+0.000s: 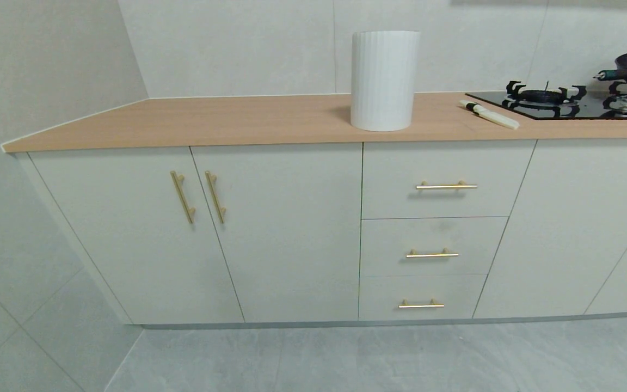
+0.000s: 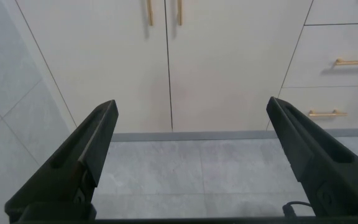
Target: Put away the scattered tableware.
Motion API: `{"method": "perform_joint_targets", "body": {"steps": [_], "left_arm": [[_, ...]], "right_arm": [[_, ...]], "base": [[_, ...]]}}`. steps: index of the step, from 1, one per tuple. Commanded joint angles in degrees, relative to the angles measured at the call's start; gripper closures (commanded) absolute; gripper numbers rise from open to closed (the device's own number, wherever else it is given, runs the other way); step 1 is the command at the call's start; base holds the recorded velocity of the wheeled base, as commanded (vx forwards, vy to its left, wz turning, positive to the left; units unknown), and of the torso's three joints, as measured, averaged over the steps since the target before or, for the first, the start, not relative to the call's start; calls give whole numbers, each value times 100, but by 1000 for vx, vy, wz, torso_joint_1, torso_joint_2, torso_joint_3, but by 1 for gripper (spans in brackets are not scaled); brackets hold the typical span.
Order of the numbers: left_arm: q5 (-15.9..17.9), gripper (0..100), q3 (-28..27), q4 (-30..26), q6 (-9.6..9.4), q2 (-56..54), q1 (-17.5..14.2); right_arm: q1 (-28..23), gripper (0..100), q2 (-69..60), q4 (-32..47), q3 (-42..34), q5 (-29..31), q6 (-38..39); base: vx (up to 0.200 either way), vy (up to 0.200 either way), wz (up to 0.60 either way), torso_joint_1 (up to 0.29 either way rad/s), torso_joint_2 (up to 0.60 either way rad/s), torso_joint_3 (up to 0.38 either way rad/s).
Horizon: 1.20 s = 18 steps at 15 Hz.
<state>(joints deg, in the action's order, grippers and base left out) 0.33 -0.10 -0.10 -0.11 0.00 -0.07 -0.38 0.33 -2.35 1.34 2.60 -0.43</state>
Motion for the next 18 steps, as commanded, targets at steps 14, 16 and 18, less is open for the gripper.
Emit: {"method": "perform_joint_targets", "body": {"steps": [14,16,18], "left_arm": [[2,0,1,1,-7,0,-1],[2,0,1,1,-24,0,-1],[2,0,1,1,-15,0,-1]], "right_arm": [[3,0,-24,253,-134,-312,78],[3,0,-24,253,-134,-312,78],[3,0,-24,253,-134,-312,87]], "base": [[0,0,0,0,0,0],[0,0,0,0,0,0],[100,0,0,-1,-4,4]]}}
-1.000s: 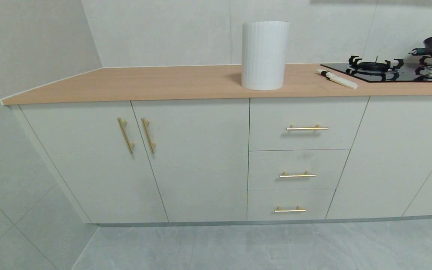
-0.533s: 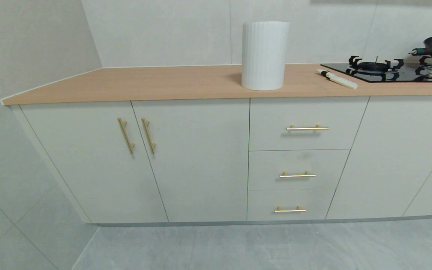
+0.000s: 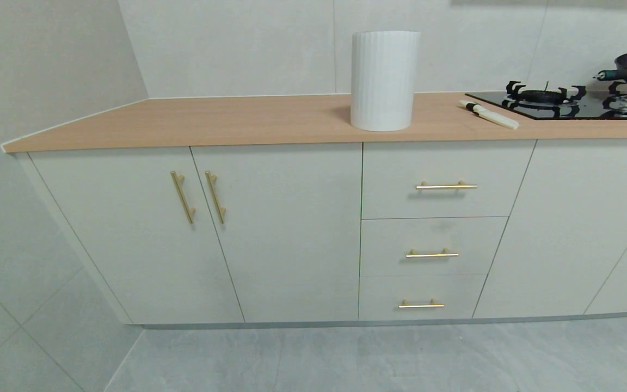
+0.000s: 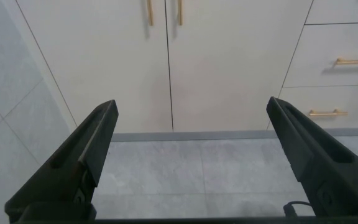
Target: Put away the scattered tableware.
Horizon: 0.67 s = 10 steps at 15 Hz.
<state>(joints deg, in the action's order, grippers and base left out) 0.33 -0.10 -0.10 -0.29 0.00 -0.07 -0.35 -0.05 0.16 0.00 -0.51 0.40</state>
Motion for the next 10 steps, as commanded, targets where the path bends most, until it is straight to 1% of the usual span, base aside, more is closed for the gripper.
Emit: {"method": "perform_joint_targets", "body": {"steps": [1,10], "left_arm": [[2,0,1,1,3,0,-1],[2,0,1,1,12,0,-1]], "right_arm": [[0,0,14,2,0,-2,4],[0,0,14,2,0,-2,4]], "base": [[200,0,0,2,-2,2],[200,0,0,2,3,1]]}}
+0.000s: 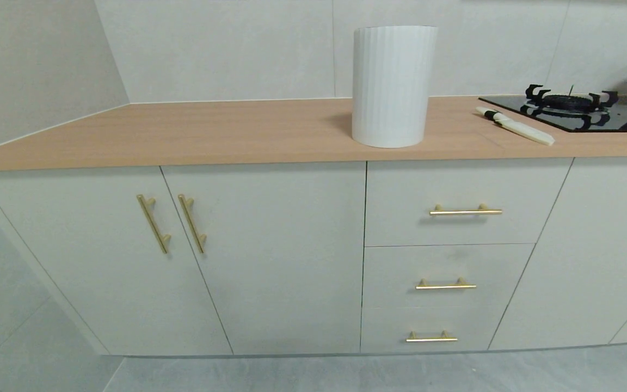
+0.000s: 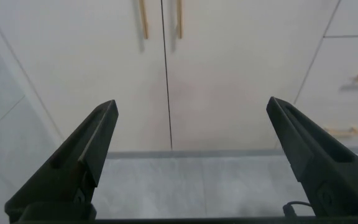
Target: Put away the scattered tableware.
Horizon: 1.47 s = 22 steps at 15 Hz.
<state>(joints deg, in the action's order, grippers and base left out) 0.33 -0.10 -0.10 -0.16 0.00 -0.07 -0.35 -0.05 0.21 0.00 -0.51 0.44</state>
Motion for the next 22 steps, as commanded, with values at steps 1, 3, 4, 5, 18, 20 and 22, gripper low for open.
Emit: {"method": "perform_joint_targets", "body": {"steps": [1,3,4,5,18,20,22], "left_arm": [[2,0,1,1,-2,0,-1],[2,0,1,1,-2,0,-1],[2,0,1,1,-2,9,-1],[2,0,1,1,-2,9,-1],[2,0,1,1,7,0,-1],[2,0,1,1,7,9,-1],[2,0,1,1,7,0,-1]], "right_arm": [[0,0,14,6,0,-2,0],[0,0,14,-3,0,-2,9],[0,0,14,-3,0,-2,9],[0,0,14,6,0,-2,9],[0,0,14,-3,0,-2,9],[0,0,14,-3,0,-2,9],[0,0,14,-3,0,-2,9]], "base": [[200,0,0,2,-2,-2],[200,0,0,0,2,-2],[200,0,0,2,7,7],[200,0,0,-2,2,7],[123,0,0,2,3,1],[0,0,0,0,0,0],[0,0,0,0,0,0]]}}
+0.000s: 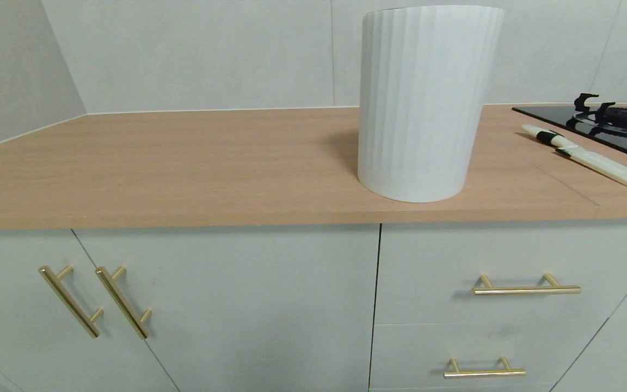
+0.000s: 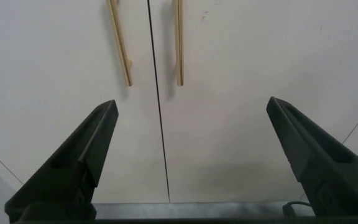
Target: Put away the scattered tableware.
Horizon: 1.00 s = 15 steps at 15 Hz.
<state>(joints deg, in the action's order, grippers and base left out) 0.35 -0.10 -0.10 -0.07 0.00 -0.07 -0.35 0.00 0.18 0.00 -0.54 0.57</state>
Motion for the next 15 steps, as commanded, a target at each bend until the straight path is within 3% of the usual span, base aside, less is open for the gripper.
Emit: {"method": "perform_joint_targets", "body": {"steps": [1,3,10,15], "left_arm": [[0,0,1,1,-1,0,-1],[0,0,1,1,-10,9,-1],[0,0,1,1,-1,0,-1],[0,0,1,1,-1,0,-1]], "right_arm": [[0,0,9,-1,0,1,4],[0,0,9,-1,0,1,4],[0,0,9,-1,0,1,-5],[0,0,9,8,0,1,-13]], "base": [[0,0,0,0,0,0],[0,0,0,0,0,0],[0,-200,0,1,3,2],[0,0,0,0,0,0]]}}
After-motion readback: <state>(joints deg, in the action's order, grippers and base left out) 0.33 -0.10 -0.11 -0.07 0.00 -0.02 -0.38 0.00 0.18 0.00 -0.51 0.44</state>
